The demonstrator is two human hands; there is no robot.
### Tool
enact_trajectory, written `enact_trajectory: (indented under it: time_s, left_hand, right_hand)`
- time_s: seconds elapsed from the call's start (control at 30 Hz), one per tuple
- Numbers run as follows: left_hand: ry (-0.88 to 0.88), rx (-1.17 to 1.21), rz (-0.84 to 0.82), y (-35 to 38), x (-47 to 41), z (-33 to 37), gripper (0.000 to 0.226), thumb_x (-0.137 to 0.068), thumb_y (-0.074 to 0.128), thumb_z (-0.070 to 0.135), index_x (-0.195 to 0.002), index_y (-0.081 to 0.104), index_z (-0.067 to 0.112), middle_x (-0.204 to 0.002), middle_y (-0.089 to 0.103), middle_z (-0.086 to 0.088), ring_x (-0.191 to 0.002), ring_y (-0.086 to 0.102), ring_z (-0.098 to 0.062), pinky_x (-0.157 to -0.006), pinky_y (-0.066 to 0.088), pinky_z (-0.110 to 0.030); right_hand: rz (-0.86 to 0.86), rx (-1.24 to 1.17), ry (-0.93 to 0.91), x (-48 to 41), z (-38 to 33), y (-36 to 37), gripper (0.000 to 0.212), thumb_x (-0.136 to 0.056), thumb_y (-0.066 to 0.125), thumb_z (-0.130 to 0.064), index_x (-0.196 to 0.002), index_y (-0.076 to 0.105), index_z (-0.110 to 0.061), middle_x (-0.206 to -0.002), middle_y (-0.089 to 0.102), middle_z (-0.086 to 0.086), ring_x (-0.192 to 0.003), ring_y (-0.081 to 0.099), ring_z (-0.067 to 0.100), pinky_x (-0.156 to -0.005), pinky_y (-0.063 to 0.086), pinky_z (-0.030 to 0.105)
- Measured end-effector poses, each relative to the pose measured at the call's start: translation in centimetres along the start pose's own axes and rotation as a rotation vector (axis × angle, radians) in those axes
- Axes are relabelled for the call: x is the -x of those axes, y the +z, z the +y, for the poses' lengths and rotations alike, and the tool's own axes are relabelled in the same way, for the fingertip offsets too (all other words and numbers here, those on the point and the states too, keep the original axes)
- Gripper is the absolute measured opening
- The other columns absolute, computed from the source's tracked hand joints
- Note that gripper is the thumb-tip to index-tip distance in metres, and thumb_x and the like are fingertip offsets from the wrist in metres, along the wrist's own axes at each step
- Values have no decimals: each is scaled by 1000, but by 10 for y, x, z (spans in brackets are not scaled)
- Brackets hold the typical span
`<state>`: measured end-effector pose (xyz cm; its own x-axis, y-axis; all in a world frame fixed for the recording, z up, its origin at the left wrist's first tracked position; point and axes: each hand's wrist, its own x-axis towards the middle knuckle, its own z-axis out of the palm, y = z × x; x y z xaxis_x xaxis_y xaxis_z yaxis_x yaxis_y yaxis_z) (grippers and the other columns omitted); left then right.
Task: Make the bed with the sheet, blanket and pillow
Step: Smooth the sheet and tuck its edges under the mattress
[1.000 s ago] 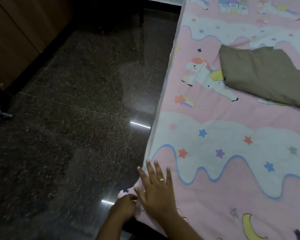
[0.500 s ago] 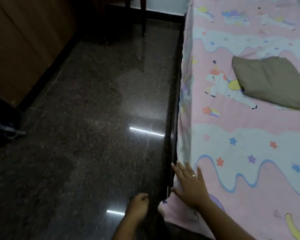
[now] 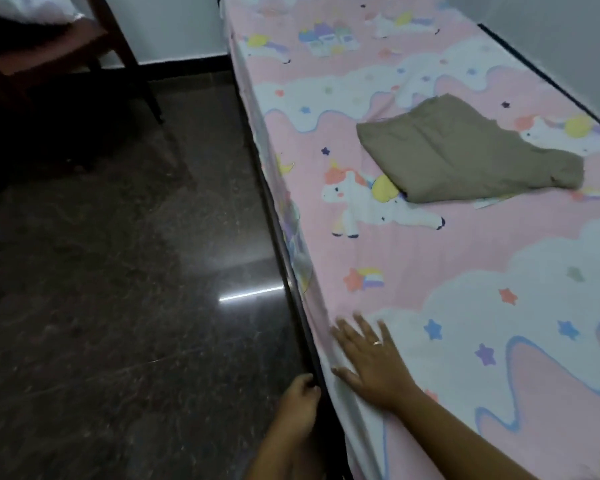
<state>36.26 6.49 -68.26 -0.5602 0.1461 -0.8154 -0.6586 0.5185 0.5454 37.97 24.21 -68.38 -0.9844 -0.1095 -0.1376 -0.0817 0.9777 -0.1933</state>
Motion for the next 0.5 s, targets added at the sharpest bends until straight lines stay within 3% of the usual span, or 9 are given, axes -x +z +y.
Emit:
enact_trajectory:
  time_s: [0.07, 0.17, 0.23, 0.3, 0.37, 0.43, 0.5]
  left_hand:
    - [53, -30, 64, -14, -14, 32, 24, -94, 53, 8, -117, 59, 10, -117, 62, -10, -111, 57, -24, -86, 42, -24]
    - [100, -75, -6, -27, -34, 71, 18, -92, 55, 8, -89, 58, 25, -92, 63, 1, -94, 57, -17, -75, 42, -21]
    - [113, -138, -74, -32, -44, 90, 15, -92, 56, 10, -99, 59, 24, -101, 64, -1, -100, 57, -17, -84, 44, -22]
    - [137, -141, -71, -37, -58, 109, 27, -92, 56, 13, -118, 57, 18, -120, 62, -6, -110, 57, -20, -96, 45, -30]
    - [178, -120, -13, -46, -68, 131, 30, -93, 54, 15, -123, 54, 19, -123, 56, 1, -114, 55, -21, -99, 44, -33]
    - [221, -169, 64, -54, -76, 154, 38, -95, 52, 18, -132, 48, 20, -124, 50, 2, -121, 49, -23, -101, 40, -31]
    - [247, -248, 97, -64, -83, 180, 49, -96, 51, 25, -142, 36, 22, -143, 40, -4, -132, 38, -26, -108, 30, -31]
  right_hand:
    - [25, 11, -12, -31, 17, -13, 60, -97, 17, -60, -147, 30, -28, -148, 41, -3, -141, 24, 14, -111, 22, 43]
    - [142, -137, 388, -80, 40, -33, 73, -92, 3, -65, -150, 22, -23, -155, 25, 0, -143, 19, 18, -113, 24, 44]
    - [147, -226, 617, -98, 50, -33, 93, -81, -14, -73, -151, 21, -20, -157, 21, 3, -145, 19, 24, -114, 20, 47]
    - [111, -200, 680, -115, 41, -24, 92, -86, -9, -70, -147, 33, -15, -152, 34, 5, -140, 32, 29, -110, 27, 52]
    - [63, -200, 594, -128, 10, -19, 74, -95, 10, -61, -145, 38, -14, -149, 40, 4, -137, 35, 27, -109, 27, 49]
    - [104, -160, 338, -137, -13, -9, 59, -95, 30, -50, -146, 37, -20, -151, 38, -1, -140, 29, 22, -109, 18, 45]
    - [87, -179, 149, -149, -11, -25, 55, -94, 37, -41, -147, 33, -27, -149, 40, -8, -139, 33, 15, -111, 16, 39]
